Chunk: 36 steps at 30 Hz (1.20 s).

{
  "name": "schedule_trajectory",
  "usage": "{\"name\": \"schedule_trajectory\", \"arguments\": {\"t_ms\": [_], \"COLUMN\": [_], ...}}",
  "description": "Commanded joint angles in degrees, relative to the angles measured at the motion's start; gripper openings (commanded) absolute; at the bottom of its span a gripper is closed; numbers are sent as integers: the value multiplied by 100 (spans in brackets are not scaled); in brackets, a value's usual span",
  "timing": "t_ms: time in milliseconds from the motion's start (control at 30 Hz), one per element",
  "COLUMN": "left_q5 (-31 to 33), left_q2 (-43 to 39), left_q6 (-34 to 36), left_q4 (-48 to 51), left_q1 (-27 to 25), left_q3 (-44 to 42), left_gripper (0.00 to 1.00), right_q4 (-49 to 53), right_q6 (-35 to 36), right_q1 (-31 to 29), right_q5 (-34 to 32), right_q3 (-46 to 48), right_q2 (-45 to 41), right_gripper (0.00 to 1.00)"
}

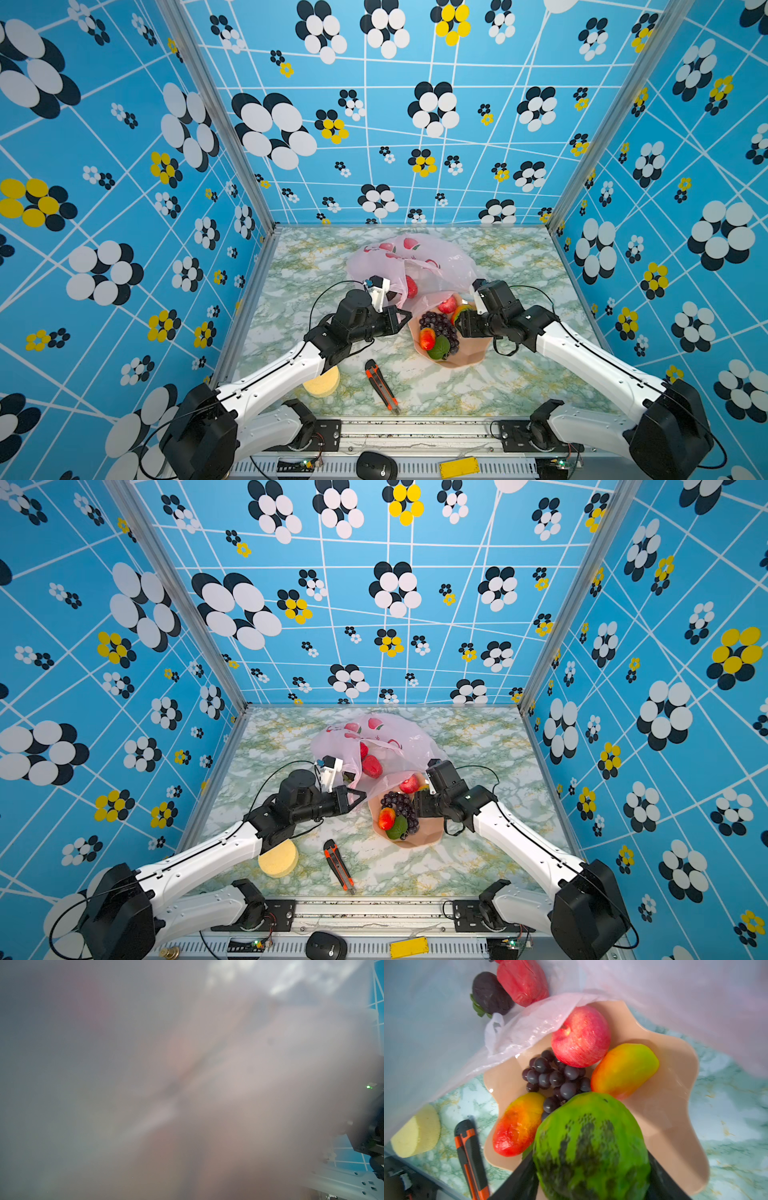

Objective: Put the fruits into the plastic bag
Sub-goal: 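Lift the green melon up into the open bag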

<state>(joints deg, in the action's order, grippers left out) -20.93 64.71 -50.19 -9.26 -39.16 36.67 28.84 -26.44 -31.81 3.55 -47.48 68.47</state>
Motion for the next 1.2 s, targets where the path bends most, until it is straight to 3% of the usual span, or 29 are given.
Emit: {"name": "schedule_trajectory", "arguments": {"t_ms": [0,200,567,1167], "left_q5": [53,105,98,167], "left_q2": [-25,-157,-204,-314], "left_q6": [-42,-94,-105,-34], "left_q4": [-56,-75,-134,-59], "left_q1": [-43,-55,-53,-39], "left_q3": [-40,-165,-243,-339], "left_gripper": [0,0,0,0], "right_q4": [-439,-996,-1770,-2127], "right_q6": [-462,-1146,-1854,-2084], "right_q1": [35,38,36,-59], "right_q5": [559,1141,1247,1604], "right_q3": [60,157,-152,-1401], "right_q2": [-70,-70,269,1607], "right_gripper": [58,58,58,56]}}
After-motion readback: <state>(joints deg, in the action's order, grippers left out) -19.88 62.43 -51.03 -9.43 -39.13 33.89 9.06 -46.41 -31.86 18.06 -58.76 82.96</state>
